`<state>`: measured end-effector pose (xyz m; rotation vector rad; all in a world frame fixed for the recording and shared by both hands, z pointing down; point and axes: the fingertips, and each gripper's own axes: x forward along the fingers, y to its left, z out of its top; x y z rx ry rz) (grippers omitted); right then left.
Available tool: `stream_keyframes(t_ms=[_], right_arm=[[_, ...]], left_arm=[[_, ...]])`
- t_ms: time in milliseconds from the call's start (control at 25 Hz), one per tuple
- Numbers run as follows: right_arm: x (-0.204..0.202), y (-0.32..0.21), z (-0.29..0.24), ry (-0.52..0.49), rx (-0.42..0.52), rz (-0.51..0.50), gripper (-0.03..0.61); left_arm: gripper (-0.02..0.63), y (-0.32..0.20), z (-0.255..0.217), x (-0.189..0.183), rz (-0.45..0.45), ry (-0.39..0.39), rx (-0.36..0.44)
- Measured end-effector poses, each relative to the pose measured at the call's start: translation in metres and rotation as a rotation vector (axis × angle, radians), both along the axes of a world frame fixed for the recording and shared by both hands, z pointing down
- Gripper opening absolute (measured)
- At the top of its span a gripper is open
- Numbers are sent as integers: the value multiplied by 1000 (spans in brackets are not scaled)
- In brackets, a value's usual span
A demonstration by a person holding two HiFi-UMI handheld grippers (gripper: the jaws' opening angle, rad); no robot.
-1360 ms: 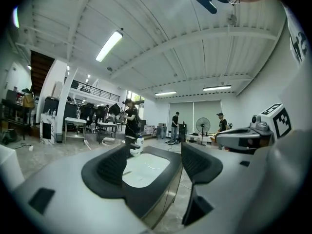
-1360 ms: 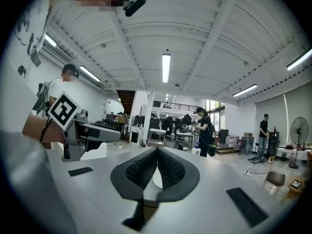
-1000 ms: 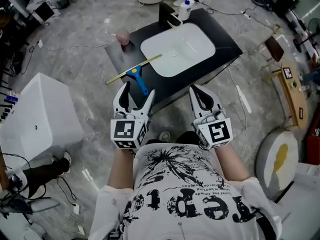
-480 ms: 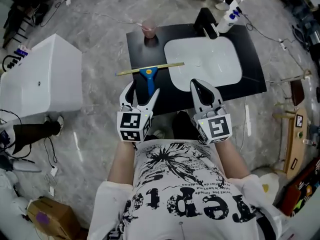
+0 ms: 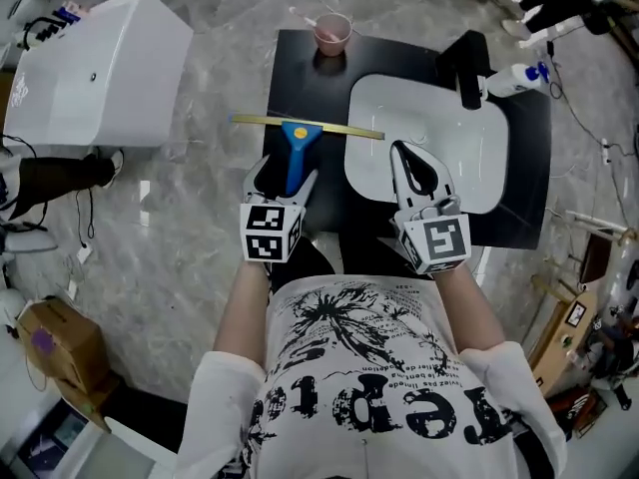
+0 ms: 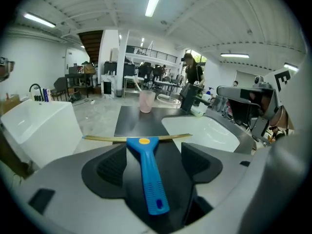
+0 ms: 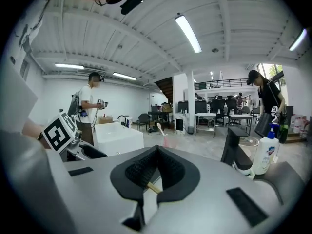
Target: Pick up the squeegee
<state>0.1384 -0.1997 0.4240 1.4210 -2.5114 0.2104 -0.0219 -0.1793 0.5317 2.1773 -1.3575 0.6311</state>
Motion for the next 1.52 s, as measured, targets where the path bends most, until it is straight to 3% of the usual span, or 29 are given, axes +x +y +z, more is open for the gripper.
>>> stream_keyframes(t_ms=[200,520,720,800,840,1240,1520], right_arm=[[13,-20,42,-10,-77,-56,14],[23,-40,77,-33,-147,-98,14],[29,-46,78,-29,-152,-107,14],[30,-47,77,-28,-153,-102,14],[30,-47,77,-26,-152,-100,14],[18,-33,58,-2,-132,-75,14],[9,-21,21,2,-75,-13,14]], left_arm=[[339,-17,41,3,-75,-52,-85],[337,-36,87,9,-98,-144,-166],[269,-39,88,3,-159,-152,-163],[160,-40,87,0,-163,-163,-160],[138,-40,87,0,-158,-169,-163],[136,-34,77,-2,-153,-138,-180],[135,-36,25,-15,-148,-76,-88]])
